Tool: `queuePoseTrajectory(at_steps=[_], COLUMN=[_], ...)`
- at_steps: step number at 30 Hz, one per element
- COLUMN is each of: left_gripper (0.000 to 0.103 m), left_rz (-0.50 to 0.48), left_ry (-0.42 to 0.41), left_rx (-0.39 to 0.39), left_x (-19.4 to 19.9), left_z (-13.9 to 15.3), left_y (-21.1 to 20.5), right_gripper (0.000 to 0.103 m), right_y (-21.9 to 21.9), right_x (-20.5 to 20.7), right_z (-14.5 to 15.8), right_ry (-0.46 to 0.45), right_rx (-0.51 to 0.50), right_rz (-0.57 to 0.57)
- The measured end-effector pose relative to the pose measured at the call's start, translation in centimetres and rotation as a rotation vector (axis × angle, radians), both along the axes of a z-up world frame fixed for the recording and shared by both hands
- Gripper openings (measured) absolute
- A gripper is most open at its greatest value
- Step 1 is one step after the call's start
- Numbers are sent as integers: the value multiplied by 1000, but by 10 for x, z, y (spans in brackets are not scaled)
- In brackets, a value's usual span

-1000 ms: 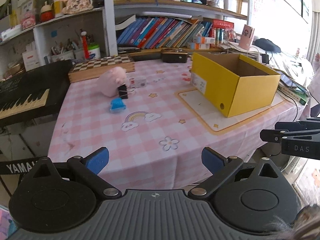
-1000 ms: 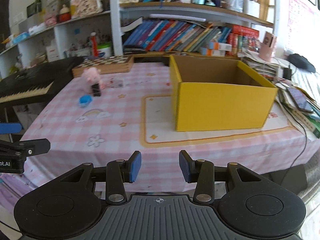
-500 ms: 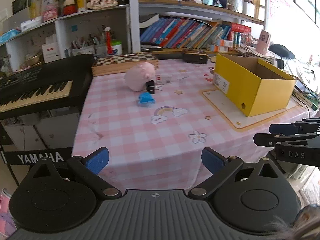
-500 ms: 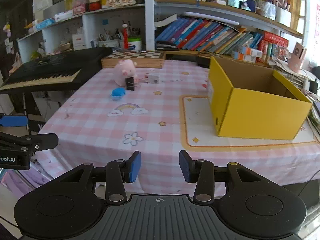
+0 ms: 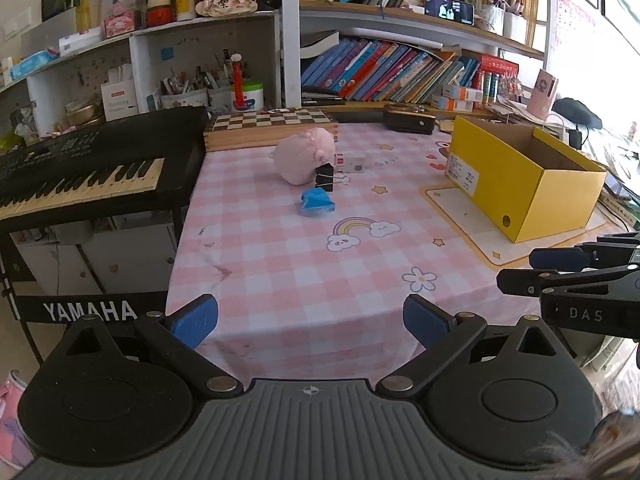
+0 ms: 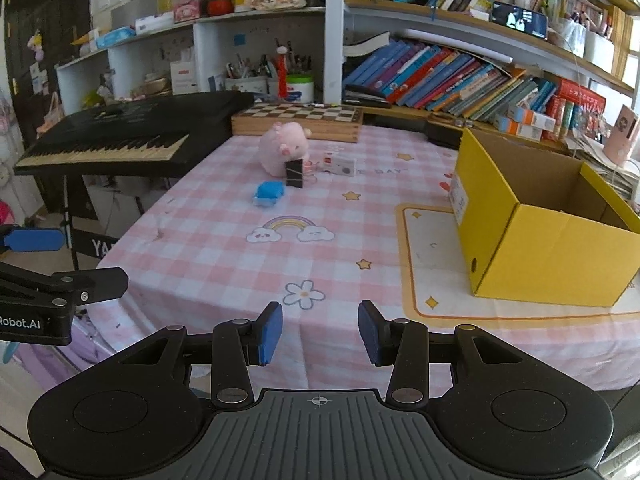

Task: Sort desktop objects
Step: 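Grasp the blue eraser with the left tool while the right grasps the white medicine box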

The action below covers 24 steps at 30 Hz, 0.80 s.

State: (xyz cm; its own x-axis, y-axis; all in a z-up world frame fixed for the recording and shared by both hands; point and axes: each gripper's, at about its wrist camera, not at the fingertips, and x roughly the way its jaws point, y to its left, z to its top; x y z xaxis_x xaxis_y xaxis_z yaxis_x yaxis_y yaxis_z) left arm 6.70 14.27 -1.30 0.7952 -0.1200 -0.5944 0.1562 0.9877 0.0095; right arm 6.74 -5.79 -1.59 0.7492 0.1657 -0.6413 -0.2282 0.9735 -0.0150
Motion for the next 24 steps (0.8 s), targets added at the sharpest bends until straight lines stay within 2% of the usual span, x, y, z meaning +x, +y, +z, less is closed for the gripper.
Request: queuePoseTrajectory(at_steps=[12,24], left_gripper=[100,100], left_rz=[21,21], left_ry=[22,53], left_rx=[-2,4], left_x=[23,74], left_z=[-4,-8], left_y=[-4,-20], right_gripper=[42,43], right_y=[1,-11], right_x=[27,78], right_z=[-6,-10], right_ry=[26,59], right_rx=[9,50], right_rz=[40,43])
